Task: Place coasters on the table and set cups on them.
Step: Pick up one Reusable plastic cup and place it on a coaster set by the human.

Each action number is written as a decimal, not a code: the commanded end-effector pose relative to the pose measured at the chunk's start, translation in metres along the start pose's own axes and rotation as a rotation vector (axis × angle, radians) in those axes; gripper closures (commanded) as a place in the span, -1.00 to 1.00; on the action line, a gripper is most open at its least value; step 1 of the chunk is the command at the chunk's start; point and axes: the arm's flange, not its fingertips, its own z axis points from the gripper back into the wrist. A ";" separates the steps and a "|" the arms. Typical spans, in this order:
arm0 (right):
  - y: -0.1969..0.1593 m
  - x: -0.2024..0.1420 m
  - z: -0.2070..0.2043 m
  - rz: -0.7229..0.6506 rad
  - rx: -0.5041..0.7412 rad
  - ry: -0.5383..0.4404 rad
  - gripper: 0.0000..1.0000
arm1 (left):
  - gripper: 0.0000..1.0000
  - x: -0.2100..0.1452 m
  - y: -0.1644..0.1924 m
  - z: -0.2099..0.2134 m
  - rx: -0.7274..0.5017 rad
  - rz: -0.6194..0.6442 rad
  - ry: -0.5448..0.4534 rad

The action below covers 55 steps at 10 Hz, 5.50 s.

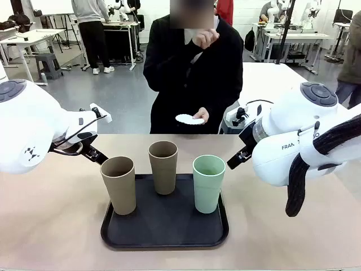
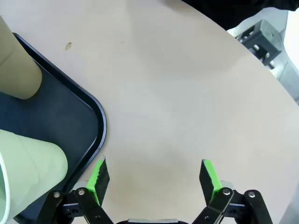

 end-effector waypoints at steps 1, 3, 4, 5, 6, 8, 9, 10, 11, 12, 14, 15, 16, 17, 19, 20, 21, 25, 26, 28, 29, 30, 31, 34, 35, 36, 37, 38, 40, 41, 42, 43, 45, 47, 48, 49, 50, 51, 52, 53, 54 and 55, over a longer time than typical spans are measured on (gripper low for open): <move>0.000 0.000 0.000 0.000 0.000 0.000 -1.00 | -1.00 0.000 0.000 0.000 0.000 0.000 0.000; 0.000 0.000 0.000 0.000 0.000 0.000 -1.00 | -1.00 0.000 0.000 0.000 0.000 0.000 0.000; 0.000 0.000 0.000 0.000 0.000 0.000 -1.00 | -1.00 0.000 0.000 0.000 0.000 0.000 0.000; 0.000 0.000 0.000 0.000 0.000 0.000 -1.00 | -1.00 0.000 0.000 0.000 0.000 0.000 0.000; 0.000 0.000 0.000 0.000 0.000 0.000 -1.00 | -1.00 0.000 0.000 0.000 0.000 0.000 0.000; 0.000 0.000 0.000 0.000 0.000 0.000 -1.00 | -1.00 0.000 0.000 0.000 0.000 0.000 0.000; 0.000 0.000 0.000 0.000 0.000 0.000 -1.00 | -1.00 0.000 0.000 0.000 0.000 0.000 0.000; 0.000 0.000 0.000 0.000 0.000 0.000 -1.00 | -1.00 0.000 0.000 0.000 0.000 0.000 0.000; 0.000 0.000 0.000 0.000 0.000 0.000 -1.00 | -1.00 0.000 0.000 0.000 0.000 0.000 0.000; 0.000 0.000 0.000 0.000 0.000 0.000 -1.00 | -1.00 0.000 0.000 0.000 0.000 0.000 0.000; 0.000 0.000 0.000 0.000 0.000 0.000 -1.00 | -1.00 0.000 0.000 0.000 0.000 0.000 0.000; -0.001 0.009 0.016 -0.010 0.016 0.039 -1.00 | -1.00 0.011 0.007 0.024 0.029 -0.012 -0.018; 0.002 0.017 0.053 0.000 0.000 0.057 -1.00 | -1.00 0.020 0.009 0.070 0.080 -0.037 -0.058; 0.002 0.020 0.089 -0.018 -0.018 0.055 -1.00 | -1.00 0.021 0.013 0.106 0.117 -0.049 -0.087; 0.018 0.010 0.157 -0.022 -0.003 0.123 -1.00 | -1.00 0.004 0.010 0.161 0.007 -0.039 -0.036; 0.034 -0.008 0.183 -0.018 0.005 0.213 -1.00 | -1.00 -0.015 0.001 0.183 -0.111 -0.022 0.058; 0.045 -0.023 0.200 -0.014 -0.031 0.253 -1.00 | -1.00 -0.024 -0.003 0.194 -0.148 -0.022 0.095; 0.047 -0.031 0.214 -0.028 -0.024 0.261 -1.00 | -1.00 -0.015 -0.008 0.196 -0.142 -0.034 0.071; 0.047 -0.031 0.214 -0.028 -0.024 0.261 -1.00 | -1.00 -0.015 -0.008 0.196 -0.142 -0.034 0.071; 0.004 -0.036 0.205 -0.225 0.263 0.162 -1.00 | -1.00 -0.022 0.011 0.197 -0.449 0.120 -0.029; -0.033 -0.051 0.218 -0.395 0.496 0.014 -1.00 | -1.00 -0.028 0.041 0.206 -0.669 0.269 -0.127; -0.059 -0.078 0.235 -0.544 0.670 -0.107 -1.00 | -1.00 -0.043 0.074 0.221 -0.828 0.427 -0.195; -0.083 -0.104 0.243 -0.638 0.770 -0.194 -1.00 | -1.00 -0.053 0.101 0.220 -0.913 0.506 -0.246; -0.112 -0.182 0.246 -0.783 0.873 -0.252 -1.00 | -1.00 -0.101 0.141 0.218 -0.942 0.661 -0.222; -0.126 -0.197 0.242 -0.793 0.897 -0.218 -1.00 | -1.00 -0.108 0.147 0.209 -0.929 0.684 -0.159; -0.135 -0.212 0.237 -0.825 0.908 -0.173 -1.00 | -1.00 -0.121 0.148 0.208 -0.891 0.727 -0.094; -0.146 -0.224 0.232 -0.835 0.920 -0.177 -1.00 | -1.00 -0.138 0.152 0.203 -0.869 0.768 -0.073; -0.152 -0.234 0.224 -0.830 0.942 -0.150 -1.00 | -1.00 -0.149 0.160 0.201 -0.855 0.797 -0.064; -0.158 -0.249 0.210 -0.854 0.971 -0.150 -1.00 | -1.00 -0.167 0.169 0.203 -0.835 0.820 -0.083; -0.160 -0.255 0.208 -0.867 0.981 -0.161 -1.00 | -1.00 -0.173 0.173 0.203 -0.837 0.829 -0.087; -0.162 -0.260 0.207 -0.877 0.987 -0.162 -1.00 | -1.00 -0.179 0.179 0.206 -0.833 0.826 -0.086; -0.164 -0.265 0.207 -0.884 0.988 -0.159 -1.00 | -1.00 -0.182 0.182 0.207 -0.830 0.826 -0.096; -0.163 -0.271 0.208 -0.896 0.982 -0.152 -1.00 | -1.00 -0.186 0.186 0.212 -0.824 0.826 -0.091; -0.174 -0.272 0.210 -0.902 0.976 -0.126 -1.00 | -1.00 -0.181 0.181 0.210 -0.828 0.857 -0.102; -0.174 -0.272 0.210 -0.902 0.976 -0.126 -1.00 | -1.00 -0.181 0.181 0.210 -0.828 0.857 -0.102; -0.174 -0.272 0.210 -0.902 0.976 -0.126 -1.00 | -1.00 -0.181 0.181 0.210 -0.828 0.857 -0.102; -0.174 -0.272 0.210 -0.902 0.976 -0.126 -1.00 | -1.00 -0.181 0.181 0.210 -0.828 0.857 -0.102; -0.174 -0.272 0.210 -0.902 0.976 -0.126 -1.00 | -1.00 -0.181 0.181 0.210 -0.828 0.857 -0.102; -0.174 -0.272 0.210 -0.902 0.976 -0.126 -1.00 | -1.00 -0.181 0.181 0.210 -0.828 0.857 -0.102; -0.174 -0.272 0.210 -0.902 0.976 -0.126 -1.00 | -1.00 -0.181 0.181 0.210 -0.828 0.857 -0.102; -0.174 -0.272 0.210 -0.902 0.976 -0.126 -1.00 | -1.00 -0.181 0.181 0.210 -0.828 0.857 -0.102; -0.174 -0.272 0.210 -0.902 0.976 -0.126 -1.00 | -1.00 -0.181 0.181 0.210 -0.828 0.857 -0.102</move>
